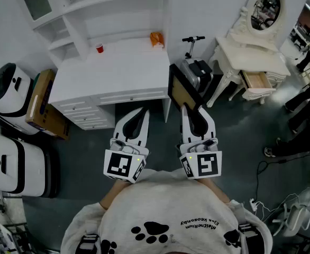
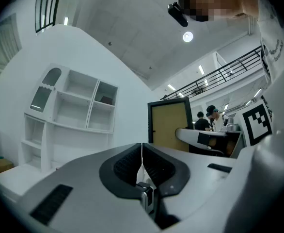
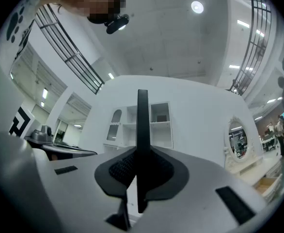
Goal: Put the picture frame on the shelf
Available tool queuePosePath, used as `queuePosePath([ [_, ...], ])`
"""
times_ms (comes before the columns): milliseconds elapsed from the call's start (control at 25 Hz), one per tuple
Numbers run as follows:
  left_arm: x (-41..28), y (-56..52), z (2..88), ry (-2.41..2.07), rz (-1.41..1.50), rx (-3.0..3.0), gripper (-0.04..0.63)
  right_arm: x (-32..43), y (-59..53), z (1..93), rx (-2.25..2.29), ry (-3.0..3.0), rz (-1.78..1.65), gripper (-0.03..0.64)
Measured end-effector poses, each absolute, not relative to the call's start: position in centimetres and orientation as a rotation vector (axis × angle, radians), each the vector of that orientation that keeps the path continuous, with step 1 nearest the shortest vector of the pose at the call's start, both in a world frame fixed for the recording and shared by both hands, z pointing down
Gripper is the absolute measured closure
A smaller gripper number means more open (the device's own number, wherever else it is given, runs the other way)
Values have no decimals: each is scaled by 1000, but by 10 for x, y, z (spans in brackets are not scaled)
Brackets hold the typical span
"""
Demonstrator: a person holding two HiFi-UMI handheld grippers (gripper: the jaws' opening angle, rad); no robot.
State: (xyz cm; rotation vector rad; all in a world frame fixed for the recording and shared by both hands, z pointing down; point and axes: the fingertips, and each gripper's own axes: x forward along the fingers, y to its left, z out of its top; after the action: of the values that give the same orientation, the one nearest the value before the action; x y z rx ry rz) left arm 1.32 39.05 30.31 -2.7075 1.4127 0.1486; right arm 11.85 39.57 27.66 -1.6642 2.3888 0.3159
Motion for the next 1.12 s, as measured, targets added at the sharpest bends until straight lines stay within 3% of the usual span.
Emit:
queuePosePath([
  [1120, -45, 383, 329, 1364, 213, -2759, 572, 80, 393, 298, -1742, 2336, 285, 554],
])
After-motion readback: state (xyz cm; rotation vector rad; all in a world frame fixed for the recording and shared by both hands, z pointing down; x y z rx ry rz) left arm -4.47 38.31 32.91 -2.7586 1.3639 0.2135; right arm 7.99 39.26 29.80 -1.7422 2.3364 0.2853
